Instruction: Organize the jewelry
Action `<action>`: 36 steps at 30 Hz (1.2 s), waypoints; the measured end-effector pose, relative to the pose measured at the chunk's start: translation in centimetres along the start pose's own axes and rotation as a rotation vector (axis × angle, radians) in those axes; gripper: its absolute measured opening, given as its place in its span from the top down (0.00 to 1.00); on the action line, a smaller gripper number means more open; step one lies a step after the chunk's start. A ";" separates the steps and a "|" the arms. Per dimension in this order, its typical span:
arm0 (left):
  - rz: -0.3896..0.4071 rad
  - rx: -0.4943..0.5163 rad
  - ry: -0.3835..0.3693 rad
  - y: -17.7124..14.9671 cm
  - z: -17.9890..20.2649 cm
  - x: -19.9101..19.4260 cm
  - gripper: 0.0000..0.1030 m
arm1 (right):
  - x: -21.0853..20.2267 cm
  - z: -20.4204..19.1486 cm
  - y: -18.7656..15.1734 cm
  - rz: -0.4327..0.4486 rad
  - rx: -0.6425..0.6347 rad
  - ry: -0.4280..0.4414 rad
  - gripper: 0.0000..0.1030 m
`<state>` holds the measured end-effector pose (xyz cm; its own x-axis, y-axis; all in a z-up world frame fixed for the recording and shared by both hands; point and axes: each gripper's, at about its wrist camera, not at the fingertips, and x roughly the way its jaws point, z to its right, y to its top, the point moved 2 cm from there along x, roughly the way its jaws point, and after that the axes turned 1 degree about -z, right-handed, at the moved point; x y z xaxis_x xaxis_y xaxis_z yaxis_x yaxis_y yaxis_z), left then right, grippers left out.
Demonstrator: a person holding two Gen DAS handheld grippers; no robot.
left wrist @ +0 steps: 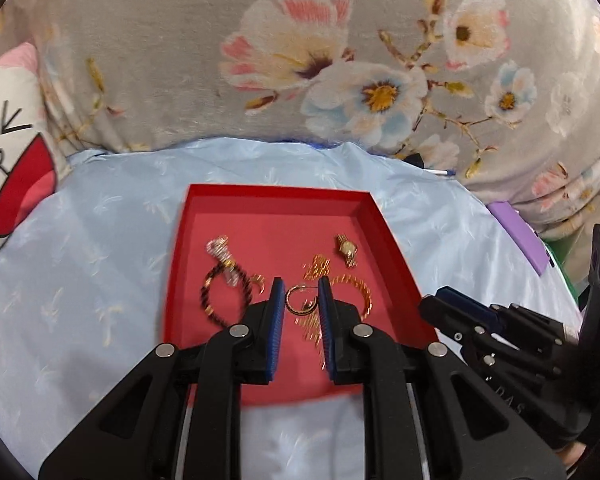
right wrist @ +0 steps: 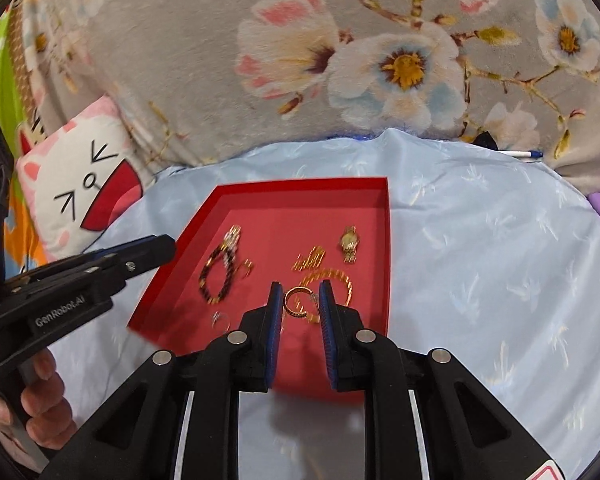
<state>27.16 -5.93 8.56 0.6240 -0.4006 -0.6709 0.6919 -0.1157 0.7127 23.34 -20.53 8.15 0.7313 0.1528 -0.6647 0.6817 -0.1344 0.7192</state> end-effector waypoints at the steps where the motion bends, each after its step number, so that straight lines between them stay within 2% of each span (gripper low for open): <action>1: 0.000 -0.005 0.006 0.6 0.0 0.8 0.84 | 0.6 0.4 0.5 -0.001 0.010 0.000 0.83; 7: -0.046 0.000 0.068 2.8 -0.2 6.4 0.84 | 5.5 2.0 2.5 -0.047 0.048 -0.007 0.83; 14: -0.116 -0.021 0.080 2.8 -1.2 10.5 0.84 | 8.7 3.0 2.6 -0.071 0.050 -0.037 0.82; 17: -0.108 -0.042 0.083 2.9 -1.7 11.0 0.72 | 8.7 3.5 2.8 -0.047 0.069 -0.039 0.78; 19: -0.083 -0.048 0.087 3.0 -1.9 10.7 0.64 | 8.3 3.8 2.8 -0.029 0.084 -0.043 0.72; 23: -0.048 -0.041 0.118 2.9 -2.1 9.3 0.61 | 6.6 4.1 2.5 0.019 0.085 -0.065 0.68; 27: -0.015 -0.033 0.148 1.8 -2.2 6.6 0.57 | 4.1 3.7 1.1 0.047 0.092 -0.049 0.61; 33: 0.007 -0.009 0.215 -1.6 -1.7 2.2 0.55 | 1.0 1.5 -2.7 0.055 0.064 -0.046 0.53; 36: 0.000 -0.020 0.234 -3.8 -1.5 0.8 0.48 | 0.0 0.3 -4.9 0.059 0.051 -0.057 0.47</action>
<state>25.60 -4.44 5.01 0.6895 -0.1782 -0.7021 0.6977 -0.0967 0.7098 20.01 -20.16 4.63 0.7692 0.0875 -0.6330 0.6366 -0.1915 0.7471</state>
